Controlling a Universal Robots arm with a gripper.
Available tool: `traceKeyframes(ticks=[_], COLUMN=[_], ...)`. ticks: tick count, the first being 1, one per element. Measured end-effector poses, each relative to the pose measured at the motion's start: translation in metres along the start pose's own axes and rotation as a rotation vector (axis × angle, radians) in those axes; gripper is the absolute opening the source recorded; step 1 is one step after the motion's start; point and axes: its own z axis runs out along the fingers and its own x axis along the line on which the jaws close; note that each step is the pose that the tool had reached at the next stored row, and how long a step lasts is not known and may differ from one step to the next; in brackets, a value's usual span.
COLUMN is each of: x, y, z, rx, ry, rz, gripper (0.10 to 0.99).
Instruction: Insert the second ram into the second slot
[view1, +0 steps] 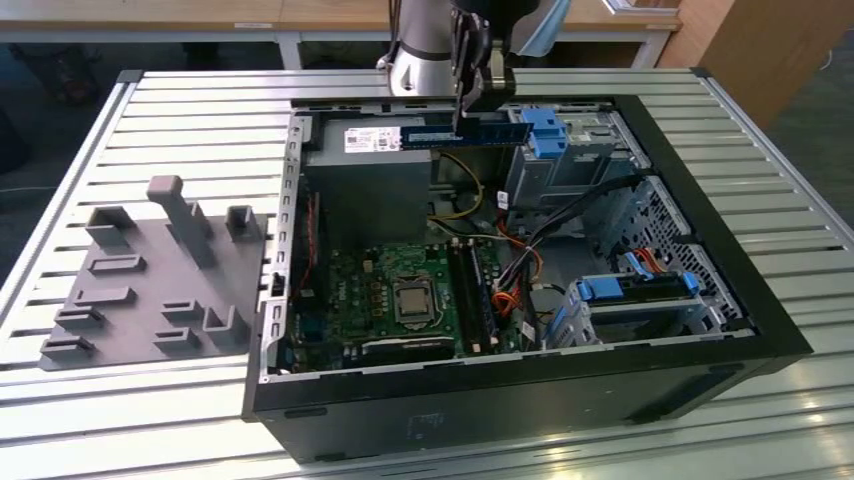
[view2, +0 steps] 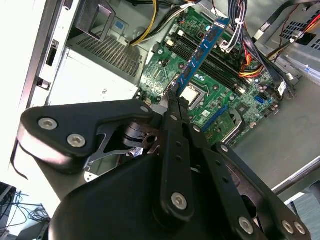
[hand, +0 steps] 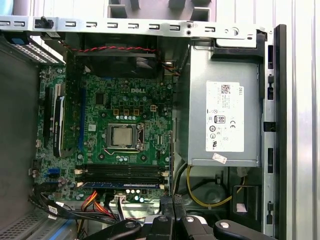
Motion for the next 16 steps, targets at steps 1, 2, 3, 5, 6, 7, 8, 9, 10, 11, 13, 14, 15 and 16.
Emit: traceKeyframes(ticks=[1, 2, 3, 5, 6, 7, 8, 9, 10, 11, 13, 14, 15, 16], x=[0.0, 0.0, 0.0, 0.0, 0.0, 0.0, 0.0, 0.0, 0.0, 0.0, 0.0, 0.0, 0.0, 0.0], y=[0.0, 0.0, 0.0, 0.0, 0.0, 0.0, 0.0, 0.0, 0.0, 0.0, 0.0, 0.0, 0.0, 0.0], z=[0.0, 0.0, 0.0, 0.0, 0.0, 0.0, 0.0, 0.0, 0.0, 0.0, 0.0, 0.0, 0.0, 0.0], rx=[0.0, 0.0, 0.0, 0.0, 0.0, 0.0, 0.0, 0.0, 0.0, 0.0, 0.0, 0.0, 0.0, 0.0], ry=[-0.0001, -0.0001, -0.0001, -0.0001, -0.0002, -0.0002, -0.0003, -0.0003, -0.0003, -0.0003, -0.0003, -0.0004, -0.0005, -0.0005], rz=[0.001, 0.001, 0.001, 0.002, 0.003, 0.003, 0.005, 0.007, 0.007, 0.008, 0.009, 0.01, 0.012, 0.012], gripper=[0.118, 0.118, 0.118, 0.118, 0.118, 0.118, 0.118, 0.118, 0.118, 0.118, 0.118, 0.118, 0.118, 0.118])
